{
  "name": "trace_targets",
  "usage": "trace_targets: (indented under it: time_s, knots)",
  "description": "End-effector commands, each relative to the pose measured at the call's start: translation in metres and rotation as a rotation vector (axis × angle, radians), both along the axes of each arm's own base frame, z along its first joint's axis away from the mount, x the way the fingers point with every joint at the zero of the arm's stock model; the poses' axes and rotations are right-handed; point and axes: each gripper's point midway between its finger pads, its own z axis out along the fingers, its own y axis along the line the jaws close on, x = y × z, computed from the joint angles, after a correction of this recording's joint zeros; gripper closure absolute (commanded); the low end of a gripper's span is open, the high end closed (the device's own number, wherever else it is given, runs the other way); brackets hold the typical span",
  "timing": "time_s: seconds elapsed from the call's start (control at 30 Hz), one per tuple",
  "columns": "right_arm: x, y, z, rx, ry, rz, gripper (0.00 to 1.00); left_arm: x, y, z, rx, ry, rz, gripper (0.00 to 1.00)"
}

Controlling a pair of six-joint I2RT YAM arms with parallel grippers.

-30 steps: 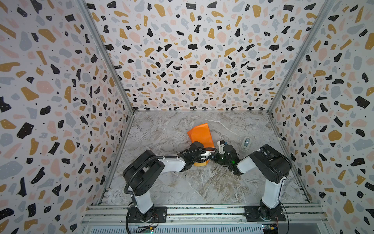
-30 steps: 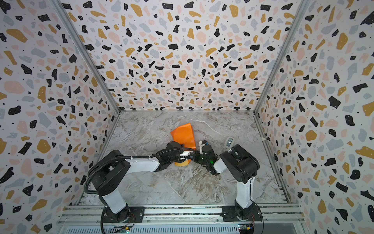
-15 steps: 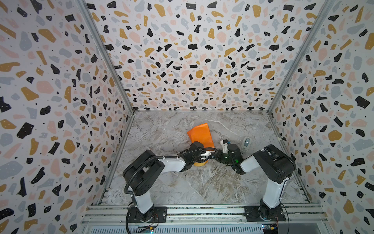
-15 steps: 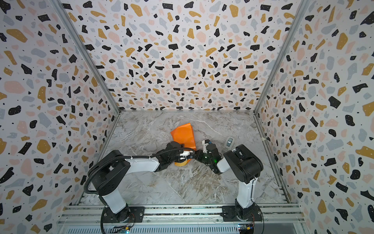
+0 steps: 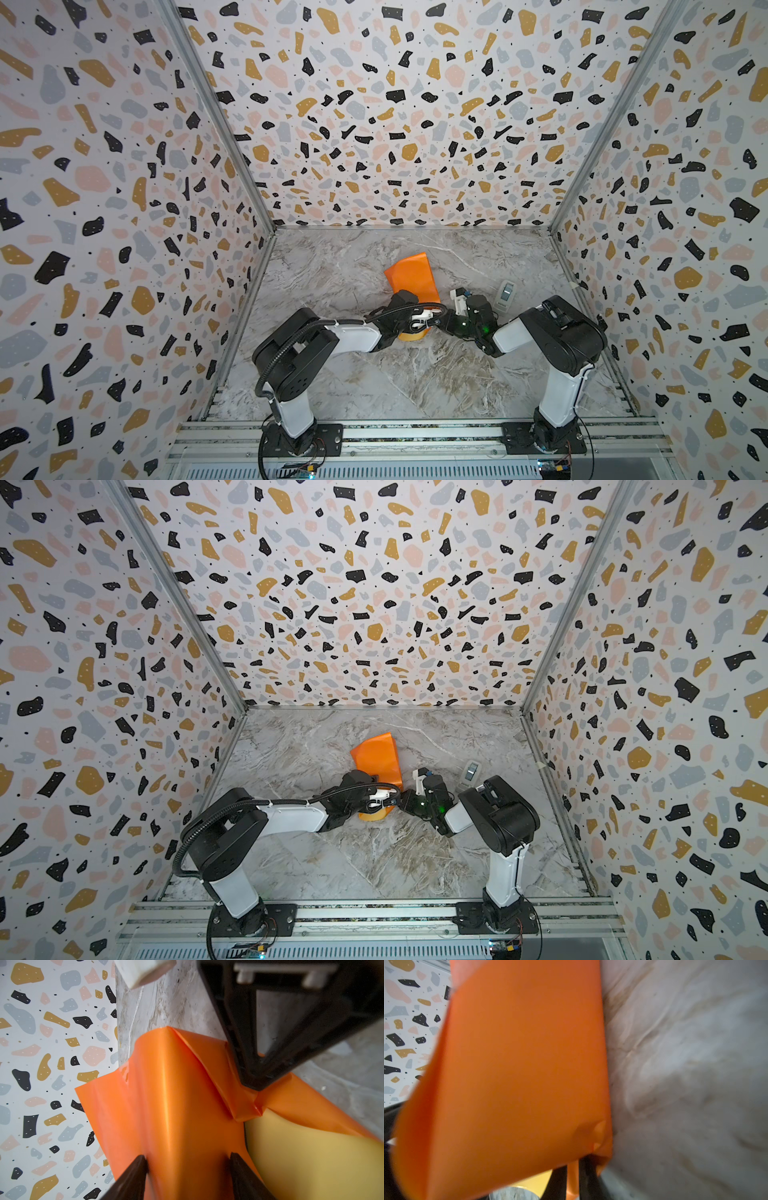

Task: Wrap a gift box in wrapping paper
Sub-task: Fold the wrapping paper around the gift box.

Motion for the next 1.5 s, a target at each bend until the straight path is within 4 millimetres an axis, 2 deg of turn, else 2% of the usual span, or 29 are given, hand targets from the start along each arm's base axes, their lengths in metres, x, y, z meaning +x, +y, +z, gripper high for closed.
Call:
trace_targets:
  time_s: [0.0, 0.23, 0.5, 0.7, 0.87, 0.97, 1.2, 1.47]
  knots:
    - [-0.017, 0.002, -0.015, -0.051, 0.06, 0.03, 0.86, -0.009, 0.001, -0.023, 0.037, 0.074, -0.012, 0.38]
    - [-0.035, 0.0, -0.024, -0.068, 0.117, 0.029, 0.88, -0.008, 0.001, -0.022, 0.033, 0.07, -0.007, 0.38]
    - [-0.047, 0.009, -0.02, -0.051, 0.132, 0.064, 0.89, -0.008, 0.002, -0.021, 0.03, 0.068, -0.001, 0.38]
    - [-0.021, -0.005, -0.012, -0.039, 0.097, 0.013, 0.89, -0.008, 0.002, -0.021, 0.028, 0.069, 0.0, 0.38]
    - [-0.006, -0.004, 0.006, 0.001, 0.05, 0.002, 0.89, -0.007, 0.002, -0.021, 0.029, 0.069, 0.003, 0.38]
    - [-0.001, -0.007, 0.01, 0.015, 0.041, -0.015, 0.89, -0.007, 0.002, -0.021, 0.03, 0.068, 0.004, 0.38]
    - [0.002, -0.006, -0.002, 0.018, 0.06, -0.028, 0.89, -0.007, 0.002, -0.023, 0.034, 0.071, 0.005, 0.38]
    - [-0.015, 0.007, -0.013, 0.008, 0.088, -0.001, 0.89, -0.007, 0.003, -0.022, 0.032, 0.069, 0.01, 0.38]
